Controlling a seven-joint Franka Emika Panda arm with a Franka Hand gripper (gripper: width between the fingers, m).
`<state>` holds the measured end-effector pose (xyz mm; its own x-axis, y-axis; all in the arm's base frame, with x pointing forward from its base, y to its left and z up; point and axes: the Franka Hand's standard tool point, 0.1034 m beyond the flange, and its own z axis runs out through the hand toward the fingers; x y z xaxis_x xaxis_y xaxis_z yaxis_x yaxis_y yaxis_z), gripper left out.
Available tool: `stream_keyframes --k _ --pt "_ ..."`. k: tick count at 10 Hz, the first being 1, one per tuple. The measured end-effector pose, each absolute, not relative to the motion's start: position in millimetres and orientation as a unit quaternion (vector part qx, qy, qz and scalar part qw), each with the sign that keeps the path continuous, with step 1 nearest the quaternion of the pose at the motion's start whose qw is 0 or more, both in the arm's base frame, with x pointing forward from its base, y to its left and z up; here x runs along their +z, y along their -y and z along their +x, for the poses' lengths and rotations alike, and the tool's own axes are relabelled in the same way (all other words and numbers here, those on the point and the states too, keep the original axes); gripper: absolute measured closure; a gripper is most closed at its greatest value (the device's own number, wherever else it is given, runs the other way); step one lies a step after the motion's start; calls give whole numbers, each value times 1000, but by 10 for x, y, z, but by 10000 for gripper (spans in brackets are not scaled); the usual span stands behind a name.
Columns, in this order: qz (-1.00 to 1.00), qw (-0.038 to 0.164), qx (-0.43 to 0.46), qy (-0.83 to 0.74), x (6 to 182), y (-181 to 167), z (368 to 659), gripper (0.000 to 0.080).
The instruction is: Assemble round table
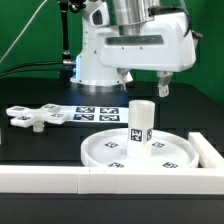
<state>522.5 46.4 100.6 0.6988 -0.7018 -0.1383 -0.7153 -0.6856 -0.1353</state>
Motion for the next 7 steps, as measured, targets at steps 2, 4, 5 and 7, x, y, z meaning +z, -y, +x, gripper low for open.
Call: stream_keyframes --k 2,4,5,7 --pt "-949 93 24 -300 996 -424 5230 151" --pt "-961 101 15 -255 1000 -435 5251 151" --pt "-966 101 13 -239 998 -434 5251 151" --pt "-992 76 4 -98 961 -370 5203 151"
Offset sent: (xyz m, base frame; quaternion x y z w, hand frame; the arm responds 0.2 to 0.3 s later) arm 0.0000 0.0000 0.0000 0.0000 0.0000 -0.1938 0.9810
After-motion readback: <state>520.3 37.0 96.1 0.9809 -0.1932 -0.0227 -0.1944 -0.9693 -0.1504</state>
